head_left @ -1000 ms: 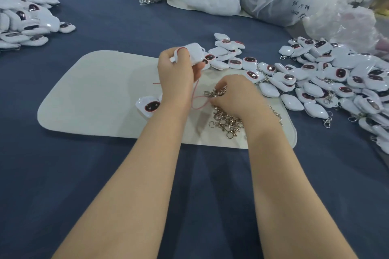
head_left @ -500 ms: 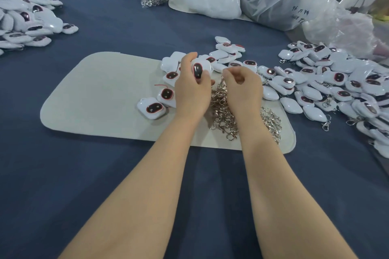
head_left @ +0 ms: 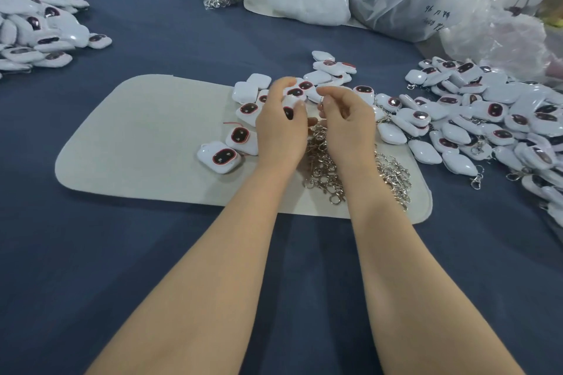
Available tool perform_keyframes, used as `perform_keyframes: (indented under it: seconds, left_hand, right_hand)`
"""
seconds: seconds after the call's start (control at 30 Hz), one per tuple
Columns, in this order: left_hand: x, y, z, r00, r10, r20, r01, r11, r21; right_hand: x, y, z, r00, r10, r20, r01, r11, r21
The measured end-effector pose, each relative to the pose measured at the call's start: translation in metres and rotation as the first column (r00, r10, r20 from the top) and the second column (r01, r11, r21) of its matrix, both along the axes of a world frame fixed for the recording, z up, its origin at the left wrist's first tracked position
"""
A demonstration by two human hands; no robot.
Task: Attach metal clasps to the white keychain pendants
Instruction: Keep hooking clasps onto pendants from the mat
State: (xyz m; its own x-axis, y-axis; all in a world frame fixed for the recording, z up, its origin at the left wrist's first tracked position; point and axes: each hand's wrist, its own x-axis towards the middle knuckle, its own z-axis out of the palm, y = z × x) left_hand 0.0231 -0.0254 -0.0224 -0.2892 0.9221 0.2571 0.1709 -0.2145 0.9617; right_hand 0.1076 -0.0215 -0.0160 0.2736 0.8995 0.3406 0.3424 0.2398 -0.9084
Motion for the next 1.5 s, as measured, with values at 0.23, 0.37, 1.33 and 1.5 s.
perform_keyframes:
  seconds: [0.23,0.37,1.33,1.5]
  left_hand:
    - [0.0018,0.0021,0.001,0.996,-0.05,-0.074,0.045,0.997,-0.07]
    - [0.0007,0.0047,-0.0016,0.991,-0.036,-0.13,0.026,0.997,-0.076]
    - [-0.0009,0.0061,-0.0008,0.996,-0.02,-0.092,0.011,0.995,-0.1]
    - [-0.0009,0.0048,-0.0004,0.991,-0.051,-0.127,0.039,0.995,-0.092]
  right_hand:
    - [-0.0011,0.001,-0.0038,0.997,-0.015,0.072,0.014,1.0,0.007]
    - [-0.0036,0.0017,-0.0043,0.995,-0.028,0.092,0.026,0.999,0.026]
    - [-0.0085,0.0016,-0.0053,0.996,0.028,0.086,-0.033,0.998,0.062]
    - [-0.0085,0.001,-0.005,0.989,0.029,0.146,-0.04,0.997,0.07]
